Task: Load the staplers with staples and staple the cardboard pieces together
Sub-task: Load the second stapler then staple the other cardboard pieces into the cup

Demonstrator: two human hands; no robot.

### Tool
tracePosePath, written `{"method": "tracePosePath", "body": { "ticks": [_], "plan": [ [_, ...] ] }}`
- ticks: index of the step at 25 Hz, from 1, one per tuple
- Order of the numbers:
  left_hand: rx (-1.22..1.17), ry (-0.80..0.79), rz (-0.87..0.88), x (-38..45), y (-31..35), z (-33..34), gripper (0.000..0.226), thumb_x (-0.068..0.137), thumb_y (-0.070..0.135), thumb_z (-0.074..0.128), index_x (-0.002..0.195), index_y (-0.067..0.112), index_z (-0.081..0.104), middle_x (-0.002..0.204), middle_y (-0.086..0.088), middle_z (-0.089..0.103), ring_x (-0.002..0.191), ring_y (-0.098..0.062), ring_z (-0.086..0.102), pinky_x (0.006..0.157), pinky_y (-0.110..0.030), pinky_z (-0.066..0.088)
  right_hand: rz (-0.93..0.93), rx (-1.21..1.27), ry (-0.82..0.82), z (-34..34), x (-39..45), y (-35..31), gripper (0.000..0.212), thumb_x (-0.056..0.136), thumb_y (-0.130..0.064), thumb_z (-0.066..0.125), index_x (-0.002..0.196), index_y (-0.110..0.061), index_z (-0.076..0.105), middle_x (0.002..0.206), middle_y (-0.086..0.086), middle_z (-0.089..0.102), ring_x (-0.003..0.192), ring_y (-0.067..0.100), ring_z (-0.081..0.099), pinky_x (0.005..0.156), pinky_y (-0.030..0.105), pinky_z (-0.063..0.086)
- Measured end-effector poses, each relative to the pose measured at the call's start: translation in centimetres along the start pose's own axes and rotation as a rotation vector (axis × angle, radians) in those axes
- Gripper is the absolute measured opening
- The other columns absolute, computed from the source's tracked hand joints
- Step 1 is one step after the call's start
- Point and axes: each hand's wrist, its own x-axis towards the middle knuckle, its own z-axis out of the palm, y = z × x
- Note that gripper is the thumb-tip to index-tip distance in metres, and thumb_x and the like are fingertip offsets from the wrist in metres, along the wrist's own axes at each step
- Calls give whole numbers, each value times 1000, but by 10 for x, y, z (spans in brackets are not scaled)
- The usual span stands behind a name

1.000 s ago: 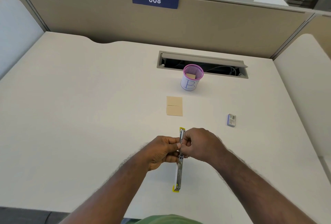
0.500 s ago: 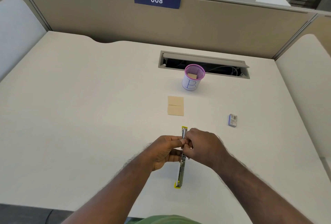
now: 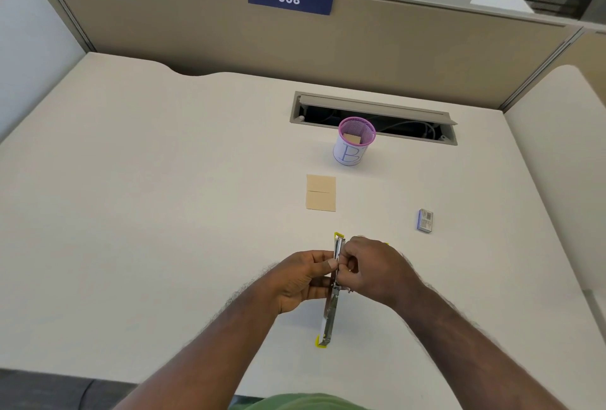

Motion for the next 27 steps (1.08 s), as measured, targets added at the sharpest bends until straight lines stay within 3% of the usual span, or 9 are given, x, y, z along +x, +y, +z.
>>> {"method": "tracePosePath", "body": {
  "ticks": [2, 5, 11, 16, 19, 22, 24, 27],
  "plan": [
    [-6, -23, 4, 0, 0, -1, 23, 98, 18, 57, 118, 8, 65, 101, -6, 72, 93, -22, 71, 84, -32, 57, -29, 5, -11, -3, -1, 1, 12, 76, -37, 57, 71, -28, 53, 74, -9, 55, 67, 8, 53, 60, 25, 42],
    [10, -29, 3, 1, 0, -2, 23, 98, 18, 56, 117, 8, 65, 99, -7, 73, 90, -22, 72, 78, -30, 57, -74, 10, -19, -8, -1, 4, 12, 78, -35, 59, 71, -29, 52, 76, -9, 55, 67, 9, 54, 60, 24, 41],
    [-20, 50, 26, 5, -3, -8, 30, 98, 20, 58, 123, 5, 63, 104, -4, 73, 91, -25, 71, 74, -31, 57, -22, 164, 63, -8, 0, 12, 5, 75, -31, 60, 72, -29, 57, 80, -12, 60, 68, 5, 61, 65, 30, 52],
    [128, 280, 48, 18, -6, -8, 21, 92, 14, 66, 112, 11, 67, 91, -6, 70, 83, -21, 72, 75, -32, 57, 87, 401, 202, 7, 4, 18, 17, 69, -20, 66, 62, -32, 57, 69, -9, 64, 62, 5, 59, 61, 25, 50],
    [173, 415, 74, 30, -6, -9, 8, 93, 12, 64, 99, 8, 67, 87, -10, 63, 78, -22, 67, 73, -35, 59, 108, 544, 212, 17, 7, 17, 11, 68, -20, 63, 64, -30, 58, 64, -12, 64, 59, 4, 57, 60, 20, 48],
    [297, 547, 85, 42, -9, -7, 7, 90, 12, 65, 90, 6, 66, 83, -14, 60, 75, -26, 60, 80, -47, 59, 158, 659, 194, 30, 11, 17, 14, 76, -14, 63, 74, -28, 61, 64, -10, 63, 68, 21, 66, 69, 36, 54],
    [427, 629, 94, 47, -11, -5, 10, 87, 16, 67, 85, 7, 66, 78, -12, 62, 76, -29, 62, 82, -50, 58, 214, 721, 179, 38, 10, 20, 22, 84, -10, 62, 85, -31, 68, 64, -11, 65, 71, 21, 70, 75, 38, 57],
    [575, 669, 109, 48, -12, -4, 15, 85, 22, 68, 97, 13, 67, 82, -5, 67, 86, -29, 68, 80, -39, 58, 260, 810, 169, 45, 9, 24, 26, 92, -8, 59, 93, -30, 73, 65, -9, 70, 70, 12, 71, 83, 38, 59]
  ]
}}
